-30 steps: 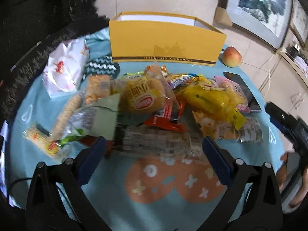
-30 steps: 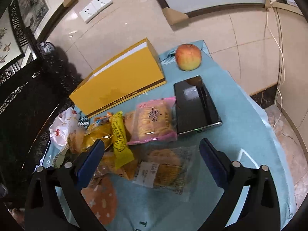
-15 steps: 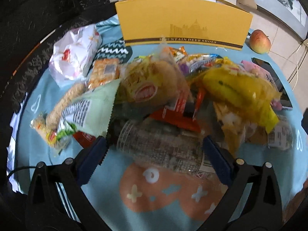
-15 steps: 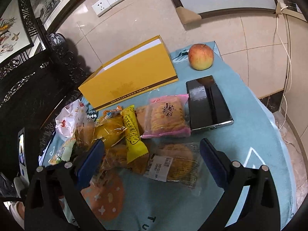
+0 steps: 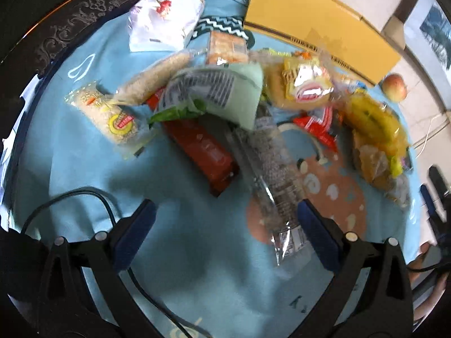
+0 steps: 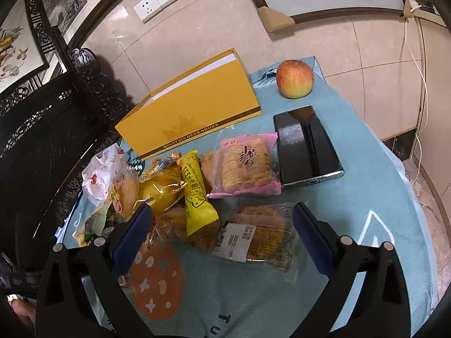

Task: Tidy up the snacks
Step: 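Grasp the long clear tube-shaped snack bag with the left gripper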

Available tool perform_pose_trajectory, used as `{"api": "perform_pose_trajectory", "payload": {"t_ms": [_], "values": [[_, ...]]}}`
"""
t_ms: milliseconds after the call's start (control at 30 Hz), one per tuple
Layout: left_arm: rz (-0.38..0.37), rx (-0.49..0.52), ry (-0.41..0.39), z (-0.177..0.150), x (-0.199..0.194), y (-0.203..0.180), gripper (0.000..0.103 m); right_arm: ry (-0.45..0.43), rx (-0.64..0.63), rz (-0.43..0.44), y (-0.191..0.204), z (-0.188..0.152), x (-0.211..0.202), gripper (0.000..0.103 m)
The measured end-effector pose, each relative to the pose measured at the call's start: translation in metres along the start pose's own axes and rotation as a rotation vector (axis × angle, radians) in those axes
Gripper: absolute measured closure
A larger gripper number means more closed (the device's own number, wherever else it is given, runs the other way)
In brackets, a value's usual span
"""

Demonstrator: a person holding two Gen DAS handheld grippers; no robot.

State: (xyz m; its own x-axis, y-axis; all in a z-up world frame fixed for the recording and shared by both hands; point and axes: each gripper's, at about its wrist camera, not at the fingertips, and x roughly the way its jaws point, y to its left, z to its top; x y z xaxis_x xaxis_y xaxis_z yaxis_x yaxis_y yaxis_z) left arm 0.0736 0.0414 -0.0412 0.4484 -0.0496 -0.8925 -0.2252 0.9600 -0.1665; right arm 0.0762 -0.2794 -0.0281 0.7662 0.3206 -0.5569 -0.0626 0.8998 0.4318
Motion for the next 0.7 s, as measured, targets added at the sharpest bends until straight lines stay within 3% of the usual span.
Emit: {"api": "perform_pose_trajectory", "payload": {"t_ms": [167,333,367,400,433,467,600,700], "values": [[-0.024,0.041,-0.022,0.009,-0.002,-0.024,0.002,0.007,-0.013,-0.008,0.002,-0.001,0.002,0.003],[-0.036,-0.009,0.041,0.017,0.029,-0.034,0.006,-0.004,-0.014,-0.018,0.0,0.001,0.002,0.003],[-0.024,-0.014,0.04,0.016,0.034,-0.034,0.016,-0.003,-0.012,-0.02,0.0,0.001,0.002,0.003],[-0.018,0.004,-0.002,0.014,0.03,-0.035,0.042,0.002,-0.009,-0.019,-0.001,0.001,0.003,0.003],[-0.02,0.013,-0.015,0.013,0.029,-0.035,0.049,0.004,-0.008,-0.018,-0.001,0.001,0.003,0.003],[-0.065,-0.001,-0.017,0.012,0.027,-0.029,0.064,0.005,-0.009,-0.018,-0.001,0.001,0.003,0.003],[-0.124,0.021,0.006,0.003,0.015,-0.01,0.07,-0.001,-0.019,-0.021,0.0,0.001,0.002,0.003],[-0.165,0.062,-0.03,-0.009,-0.011,0.001,0.071,-0.001,-0.018,-0.024,0.0,0.0,0.002,0.003]]}}
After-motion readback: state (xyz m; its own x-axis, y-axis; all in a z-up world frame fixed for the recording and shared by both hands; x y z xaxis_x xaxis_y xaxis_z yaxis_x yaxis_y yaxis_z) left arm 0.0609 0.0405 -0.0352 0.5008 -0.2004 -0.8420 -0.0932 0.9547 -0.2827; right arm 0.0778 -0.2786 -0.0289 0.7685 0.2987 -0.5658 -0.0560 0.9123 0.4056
